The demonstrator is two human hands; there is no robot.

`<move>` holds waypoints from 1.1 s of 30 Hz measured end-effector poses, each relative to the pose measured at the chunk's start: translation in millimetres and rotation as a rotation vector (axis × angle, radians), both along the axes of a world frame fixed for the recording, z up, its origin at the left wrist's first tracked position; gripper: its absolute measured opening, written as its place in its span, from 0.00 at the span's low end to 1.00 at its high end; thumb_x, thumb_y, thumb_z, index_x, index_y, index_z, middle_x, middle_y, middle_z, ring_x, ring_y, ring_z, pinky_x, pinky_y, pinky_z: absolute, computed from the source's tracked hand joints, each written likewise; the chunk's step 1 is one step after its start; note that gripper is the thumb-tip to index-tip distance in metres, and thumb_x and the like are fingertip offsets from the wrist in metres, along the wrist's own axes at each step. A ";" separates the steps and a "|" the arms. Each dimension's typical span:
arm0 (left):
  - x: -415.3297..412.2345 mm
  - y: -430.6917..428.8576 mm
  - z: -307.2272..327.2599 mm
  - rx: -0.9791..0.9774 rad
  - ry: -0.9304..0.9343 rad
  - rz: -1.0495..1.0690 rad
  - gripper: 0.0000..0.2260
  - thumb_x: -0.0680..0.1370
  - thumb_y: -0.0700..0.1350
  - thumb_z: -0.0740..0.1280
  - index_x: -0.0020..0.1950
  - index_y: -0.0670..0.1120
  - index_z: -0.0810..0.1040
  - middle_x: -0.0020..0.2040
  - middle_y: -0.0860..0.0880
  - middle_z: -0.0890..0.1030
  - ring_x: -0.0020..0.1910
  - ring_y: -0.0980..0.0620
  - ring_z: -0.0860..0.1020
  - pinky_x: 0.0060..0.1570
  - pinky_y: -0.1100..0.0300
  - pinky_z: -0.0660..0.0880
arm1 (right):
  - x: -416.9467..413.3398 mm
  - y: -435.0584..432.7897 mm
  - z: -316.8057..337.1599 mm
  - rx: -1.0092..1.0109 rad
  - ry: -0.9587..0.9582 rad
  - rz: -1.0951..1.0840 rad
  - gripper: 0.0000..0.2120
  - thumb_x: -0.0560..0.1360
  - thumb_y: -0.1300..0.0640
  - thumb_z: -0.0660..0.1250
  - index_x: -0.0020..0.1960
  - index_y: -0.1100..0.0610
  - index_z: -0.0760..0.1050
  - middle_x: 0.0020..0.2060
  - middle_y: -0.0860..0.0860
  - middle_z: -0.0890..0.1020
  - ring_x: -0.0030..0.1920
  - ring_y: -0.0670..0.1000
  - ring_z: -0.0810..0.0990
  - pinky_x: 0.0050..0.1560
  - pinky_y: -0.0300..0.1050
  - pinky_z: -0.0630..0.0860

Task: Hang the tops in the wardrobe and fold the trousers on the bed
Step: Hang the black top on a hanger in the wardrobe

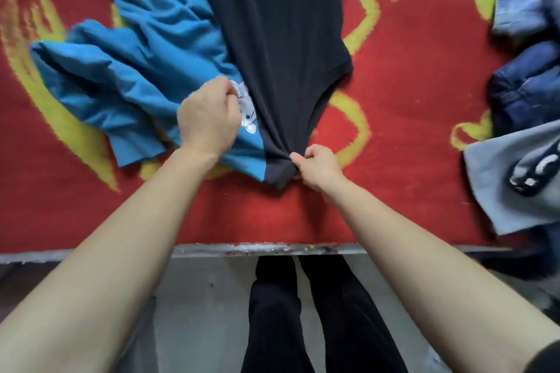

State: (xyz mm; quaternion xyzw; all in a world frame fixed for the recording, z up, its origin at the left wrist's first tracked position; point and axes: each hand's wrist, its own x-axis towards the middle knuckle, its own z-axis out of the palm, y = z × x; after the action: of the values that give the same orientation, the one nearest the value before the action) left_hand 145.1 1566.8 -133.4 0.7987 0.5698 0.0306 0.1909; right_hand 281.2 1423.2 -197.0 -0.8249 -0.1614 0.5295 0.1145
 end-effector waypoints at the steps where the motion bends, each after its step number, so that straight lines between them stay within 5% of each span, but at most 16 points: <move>1: 21.7 -10.6 -0.5 0.026 -0.053 -0.156 0.11 0.75 0.41 0.60 0.54 0.44 0.78 0.54 0.43 0.81 0.50 0.38 0.78 0.45 0.44 0.74 | 6.4 -21.2 3.1 -0.034 -0.031 0.046 0.18 0.76 0.47 0.69 0.35 0.54 0.66 0.32 0.49 0.77 0.42 0.57 0.77 0.42 0.46 0.69; 5: 113.3 -37.0 -19.7 -0.007 0.038 -0.718 0.27 0.74 0.35 0.60 0.74 0.47 0.67 0.78 0.48 0.62 0.62 0.41 0.71 0.49 0.46 0.74 | 24.0 -89.7 12.7 -0.110 -0.037 0.085 0.17 0.77 0.47 0.68 0.36 0.52 0.65 0.41 0.53 0.82 0.47 0.58 0.79 0.48 0.48 0.73; 8: 157.0 -59.6 -36.9 -0.058 0.208 -0.896 0.34 0.75 0.36 0.60 0.79 0.53 0.54 0.81 0.50 0.51 0.65 0.41 0.66 0.48 0.50 0.72 | 31.9 -121.1 17.8 -0.138 -0.053 0.081 0.15 0.78 0.46 0.66 0.38 0.52 0.66 0.43 0.54 0.83 0.47 0.58 0.79 0.48 0.50 0.75; 10: 167.9 -73.9 -45.8 -0.099 0.284 -0.903 0.35 0.76 0.36 0.61 0.79 0.55 0.53 0.79 0.49 0.56 0.64 0.40 0.65 0.47 0.50 0.70 | 33.6 -130.9 18.5 -0.133 -0.062 0.081 0.14 0.79 0.46 0.65 0.40 0.52 0.67 0.43 0.54 0.82 0.46 0.58 0.79 0.47 0.51 0.76; 13: 165.8 -84.3 -47.2 -0.224 0.181 -0.735 0.29 0.76 0.34 0.61 0.76 0.52 0.62 0.67 0.44 0.67 0.58 0.40 0.71 0.47 0.47 0.72 | 31.0 -133.5 15.8 -0.130 -0.053 0.068 0.11 0.80 0.46 0.63 0.47 0.53 0.69 0.47 0.56 0.82 0.50 0.59 0.79 0.50 0.52 0.75; 18: 117.9 -86.9 -37.1 -0.269 0.073 -0.539 0.14 0.76 0.38 0.62 0.62 0.44 0.75 0.55 0.42 0.73 0.51 0.37 0.75 0.49 0.44 0.72 | 28.9 -129.4 27.1 -0.153 -0.019 -0.020 0.17 0.82 0.49 0.59 0.65 0.59 0.68 0.62 0.59 0.78 0.62 0.61 0.76 0.56 0.51 0.70; 25: 30.6 -111.9 23.2 -0.434 -0.025 -0.137 0.14 0.75 0.39 0.67 0.60 0.44 0.77 0.56 0.41 0.76 0.56 0.39 0.76 0.57 0.51 0.70 | 34.8 -120.8 102.7 -0.008 -0.129 -0.109 0.09 0.82 0.55 0.57 0.60 0.58 0.68 0.56 0.60 0.80 0.58 0.62 0.77 0.49 0.50 0.69; 31: -15.8 -129.6 143.7 -0.449 -0.411 0.177 0.10 0.73 0.35 0.69 0.49 0.48 0.78 0.43 0.50 0.81 0.45 0.49 0.78 0.42 0.66 0.66 | 15.5 -111.1 224.6 0.336 -0.264 -0.261 0.05 0.80 0.60 0.59 0.55 0.54 0.69 0.51 0.51 0.75 0.58 0.57 0.75 0.50 0.42 0.63; 33: -30.9 -129.9 192.3 -0.442 -0.547 0.249 0.11 0.73 0.32 0.68 0.49 0.47 0.77 0.43 0.49 0.81 0.43 0.50 0.77 0.44 0.61 0.70 | 6.5 -101.3 272.9 0.461 -0.336 -0.210 0.06 0.80 0.59 0.60 0.56 0.56 0.70 0.52 0.52 0.76 0.57 0.58 0.75 0.52 0.43 0.65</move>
State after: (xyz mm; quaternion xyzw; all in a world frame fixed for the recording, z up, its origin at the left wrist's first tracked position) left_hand 114.3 1436.9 58.9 0.6251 0.5833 0.1421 0.4989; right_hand 287.8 1321.9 75.8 -0.8654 -0.2079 0.3204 0.3243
